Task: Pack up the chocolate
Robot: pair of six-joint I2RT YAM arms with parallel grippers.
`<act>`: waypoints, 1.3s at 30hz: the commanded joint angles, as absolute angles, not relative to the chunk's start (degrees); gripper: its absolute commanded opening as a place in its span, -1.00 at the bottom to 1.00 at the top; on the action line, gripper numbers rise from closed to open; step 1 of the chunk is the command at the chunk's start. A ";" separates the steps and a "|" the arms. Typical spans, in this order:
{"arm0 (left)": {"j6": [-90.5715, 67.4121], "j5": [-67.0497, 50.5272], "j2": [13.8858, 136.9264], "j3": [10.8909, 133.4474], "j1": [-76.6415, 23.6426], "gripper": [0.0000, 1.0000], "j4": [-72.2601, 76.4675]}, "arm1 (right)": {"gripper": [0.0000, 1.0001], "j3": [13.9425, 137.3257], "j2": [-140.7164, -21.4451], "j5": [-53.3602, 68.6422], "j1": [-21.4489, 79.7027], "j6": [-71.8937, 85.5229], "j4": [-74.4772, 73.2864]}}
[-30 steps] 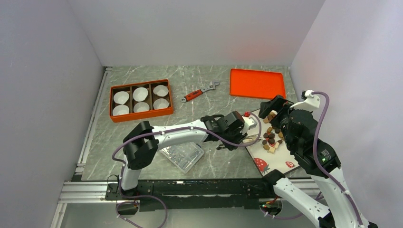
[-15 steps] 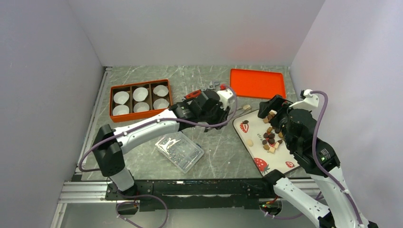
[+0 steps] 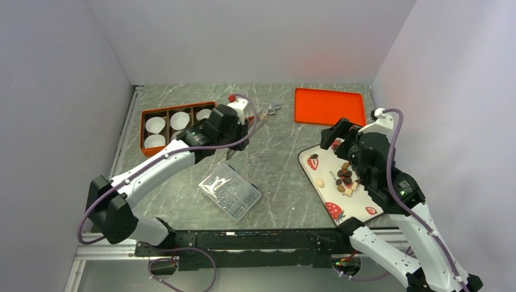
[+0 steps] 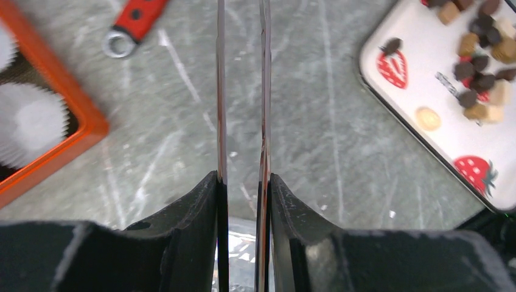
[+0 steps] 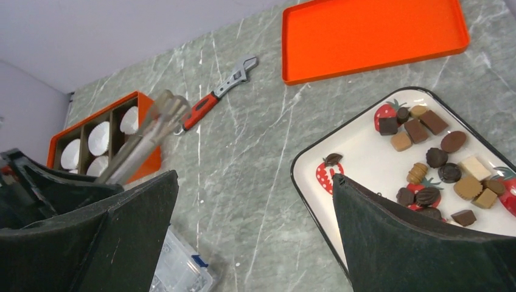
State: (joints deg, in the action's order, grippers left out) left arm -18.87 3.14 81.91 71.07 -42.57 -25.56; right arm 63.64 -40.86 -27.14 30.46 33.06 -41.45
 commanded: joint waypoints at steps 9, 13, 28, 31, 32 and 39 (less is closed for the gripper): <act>-22.94 10.21 73.57 67.32 -28.66 -0.45 -28.52 | 0.99 62.78 -45.39 -20.86 30.24 30.53 -35.22; -23.88 8.95 74.37 67.22 -24.42 -0.45 -28.38 | 0.99 62.50 -46.01 -19.86 30.24 30.17 -34.56; -25.10 6.53 85.45 70.12 -15.88 -0.46 -26.82 | 0.99 62.31 -45.54 -19.07 30.25 30.05 -35.13; -24.80 5.28 87.35 70.71 -15.00 -0.45 -26.21 | 0.99 62.25 -45.23 -19.20 30.21 30.14 -35.40; -24.68 5.37 87.82 70.86 -14.96 -0.44 -26.07 | 0.99 62.23 -45.18 -19.24 30.24 30.15 -35.42; -23.58 5.29 90.25 72.17 -14.07 -0.37 -25.08 | 0.99 62.47 -45.48 -19.25 30.25 30.23 -35.57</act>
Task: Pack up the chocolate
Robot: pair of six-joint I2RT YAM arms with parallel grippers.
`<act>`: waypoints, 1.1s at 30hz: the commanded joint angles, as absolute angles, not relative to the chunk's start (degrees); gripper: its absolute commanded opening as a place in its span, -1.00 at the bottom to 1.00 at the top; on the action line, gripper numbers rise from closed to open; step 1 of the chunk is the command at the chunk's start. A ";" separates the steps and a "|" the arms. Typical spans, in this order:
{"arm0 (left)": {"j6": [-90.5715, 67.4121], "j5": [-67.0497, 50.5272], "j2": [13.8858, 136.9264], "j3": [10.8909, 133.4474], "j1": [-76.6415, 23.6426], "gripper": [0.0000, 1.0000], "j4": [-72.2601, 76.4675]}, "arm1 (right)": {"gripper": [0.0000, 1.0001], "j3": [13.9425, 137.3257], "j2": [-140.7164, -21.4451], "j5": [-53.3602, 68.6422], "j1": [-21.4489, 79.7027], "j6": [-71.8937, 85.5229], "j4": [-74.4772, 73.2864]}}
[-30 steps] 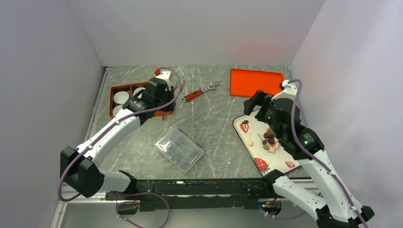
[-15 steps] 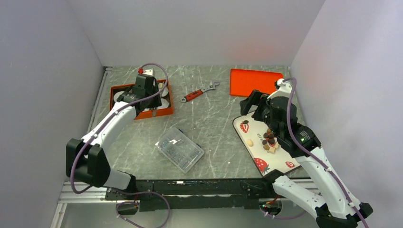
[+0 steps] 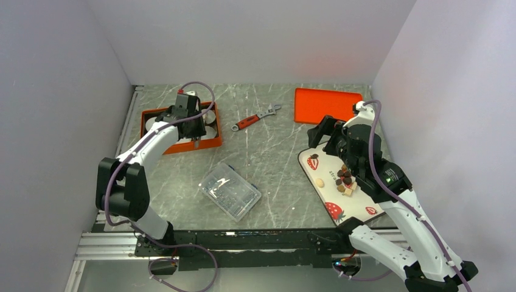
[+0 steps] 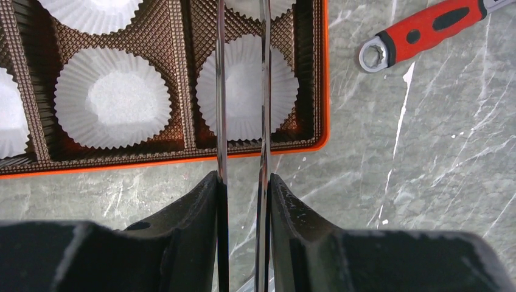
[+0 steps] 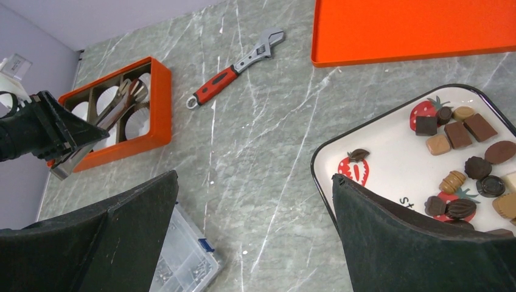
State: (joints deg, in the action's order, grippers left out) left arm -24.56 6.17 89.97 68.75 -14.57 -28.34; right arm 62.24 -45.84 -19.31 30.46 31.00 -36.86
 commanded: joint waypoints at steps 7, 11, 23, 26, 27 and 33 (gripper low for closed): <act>-22.96 5.83 91.60 73.77 -13.89 -0.09 -26.19 | 0.99 62.83 -45.43 -19.34 30.18 30.32 -35.98; -22.86 6.02 90.98 74.10 -13.89 -0.01 -26.61 | 0.99 63.27 -45.28 -19.34 30.25 30.41 -36.20; -19.42 2.69 84.39 75.59 -17.89 0.00 -28.74 | 0.99 65.29 -45.28 -20.83 30.23 30.22 -36.74; -18.31 2.12 82.78 75.74 -21.55 0.00 -29.13 | 0.99 65.80 -44.70 -22.49 30.29 29.90 -36.38; -18.06 2.11 82.45 75.80 -22.93 0.00 -29.23 | 0.99 65.83 -44.39 -23.10 30.24 29.76 -36.19; -15.56 0.65 81.26 75.85 -31.45 0.01 -27.60 | 0.99 65.79 -42.70 -26.43 30.31 29.62 -35.30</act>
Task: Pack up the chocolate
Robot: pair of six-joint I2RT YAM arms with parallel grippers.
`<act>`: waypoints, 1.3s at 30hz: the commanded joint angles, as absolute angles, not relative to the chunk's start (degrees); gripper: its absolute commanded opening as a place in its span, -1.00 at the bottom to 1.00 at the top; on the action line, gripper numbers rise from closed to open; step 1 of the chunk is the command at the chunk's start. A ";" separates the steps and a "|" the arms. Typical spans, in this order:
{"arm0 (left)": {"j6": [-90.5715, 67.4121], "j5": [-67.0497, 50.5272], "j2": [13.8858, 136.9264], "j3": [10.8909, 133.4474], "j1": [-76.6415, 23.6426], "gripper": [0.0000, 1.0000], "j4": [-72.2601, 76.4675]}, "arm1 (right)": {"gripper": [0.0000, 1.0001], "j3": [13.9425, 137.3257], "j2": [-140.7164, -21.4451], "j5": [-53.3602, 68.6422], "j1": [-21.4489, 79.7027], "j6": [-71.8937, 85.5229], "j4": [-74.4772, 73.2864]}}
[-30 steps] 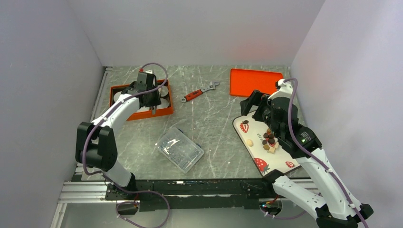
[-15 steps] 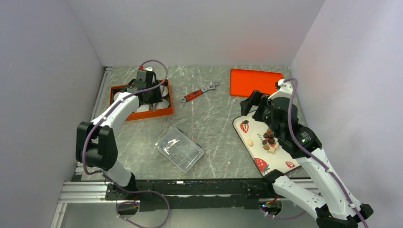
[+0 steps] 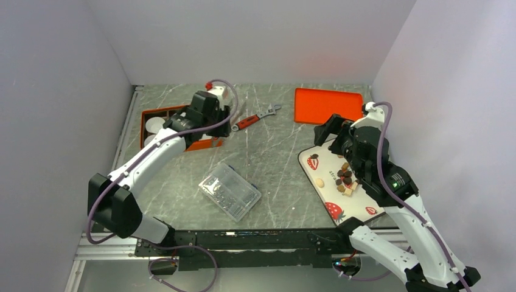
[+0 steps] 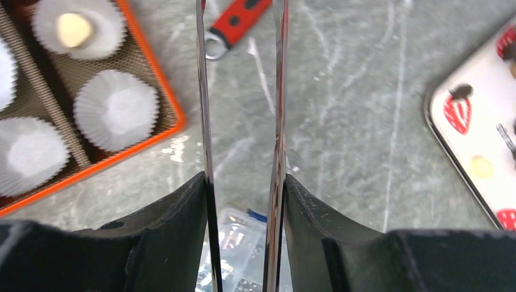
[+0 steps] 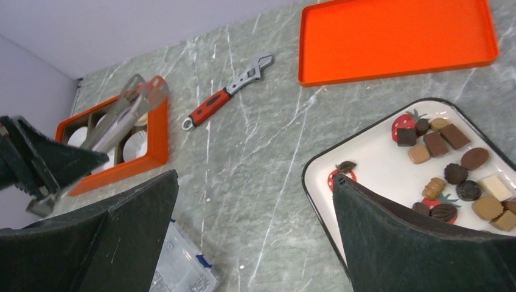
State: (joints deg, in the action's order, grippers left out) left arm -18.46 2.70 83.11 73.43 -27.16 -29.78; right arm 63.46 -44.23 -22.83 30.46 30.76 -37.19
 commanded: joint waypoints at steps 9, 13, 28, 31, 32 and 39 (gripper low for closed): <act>-12.78 -2.20 84.67 79.41 -42.08 0.02 -25.51 | 0.99 66.08 -40.67 -28.90 30.31 30.05 -35.45; -12.48 -3.93 88.56 81.40 -46.50 0.01 -24.42 | 0.99 66.27 -40.14 -29.76 30.25 30.23 -35.94; -11.30 -8.86 104.91 92.40 -58.24 -0.01 -23.28 | 0.99 67.01 -37.72 -32.15 30.24 30.46 -38.26; -11.35 -9.39 107.03 94.17 -59.83 -0.02 -23.76 | 0.99 67.12 -37.57 -32.49 30.24 30.63 -38.82; -11.48 -9.56 107.67 94.62 -60.43 -0.01 -23.56 | 0.99 67.07 -37.51 -32.56 30.19 30.71 -38.90; -11.60 -9.86 113.82 99.95 -62.33 -0.03 -24.54 | 0.99 67.39 -37.58 -32.30 30.27 31.03 -39.55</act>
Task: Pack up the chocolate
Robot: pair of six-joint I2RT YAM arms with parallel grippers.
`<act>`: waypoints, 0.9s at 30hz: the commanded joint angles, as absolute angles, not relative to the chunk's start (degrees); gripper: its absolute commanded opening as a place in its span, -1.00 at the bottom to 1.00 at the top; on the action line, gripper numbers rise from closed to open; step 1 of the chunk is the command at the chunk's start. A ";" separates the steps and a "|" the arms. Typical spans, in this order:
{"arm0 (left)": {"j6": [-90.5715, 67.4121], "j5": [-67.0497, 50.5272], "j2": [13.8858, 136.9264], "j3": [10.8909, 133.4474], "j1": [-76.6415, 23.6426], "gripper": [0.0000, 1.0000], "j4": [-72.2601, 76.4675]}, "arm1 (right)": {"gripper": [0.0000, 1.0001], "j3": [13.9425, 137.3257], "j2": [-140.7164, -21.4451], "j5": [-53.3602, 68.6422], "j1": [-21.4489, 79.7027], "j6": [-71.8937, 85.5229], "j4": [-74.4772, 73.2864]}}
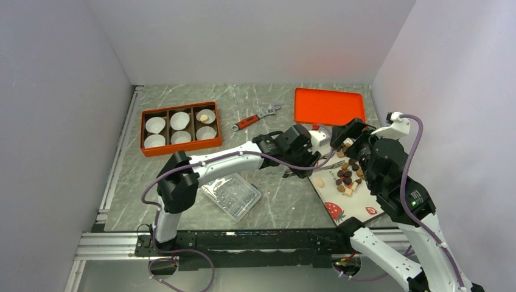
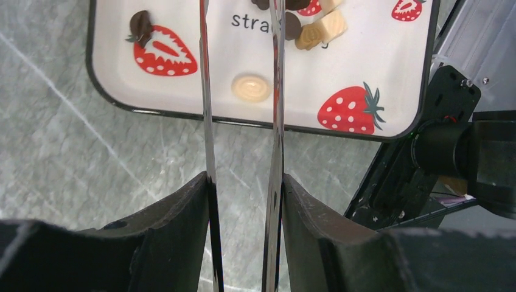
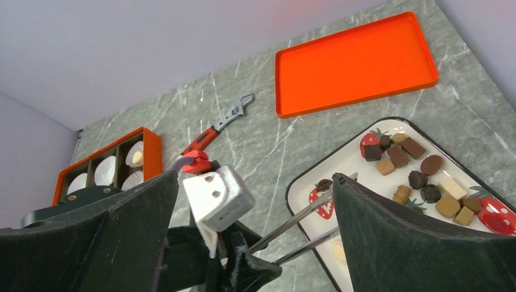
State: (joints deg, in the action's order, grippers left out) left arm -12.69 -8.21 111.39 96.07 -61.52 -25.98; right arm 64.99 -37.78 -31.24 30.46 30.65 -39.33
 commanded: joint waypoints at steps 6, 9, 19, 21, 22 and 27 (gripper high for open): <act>-12.00 -11.13 113.97 98.68 -63.80 -0.02 -24.16 | 0.99 68.55 -38.13 -33.17 30.27 30.44 -40.47; -12.80 -12.29 113.33 96.89 -64.22 -0.01 -23.05 | 0.99 68.55 -38.73 -32.98 30.32 30.45 -40.13; -12.55 -11.57 114.38 96.19 -64.80 -0.04 -23.38 | 0.99 68.46 -40.93 -31.67 30.29 31.29 -39.71; -12.57 -11.67 114.84 96.07 -64.78 -0.04 -22.93 | 0.99 68.53 -41.16 -31.51 30.26 31.37 -39.77; -12.63 -11.69 115.06 96.19 -64.87 -0.04 -22.88 | 0.99 68.67 -41.33 -31.47 30.27 31.38 -39.84; -12.28 -11.08 116.45 96.73 -65.32 -0.05 -23.17 | 0.99 69.21 -41.66 -31.64 30.32 31.05 -40.17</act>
State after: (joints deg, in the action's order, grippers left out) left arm -12.82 -10.70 115.26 95.96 -64.60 -25.45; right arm 66.78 -41.43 -31.42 30.46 31.11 -40.71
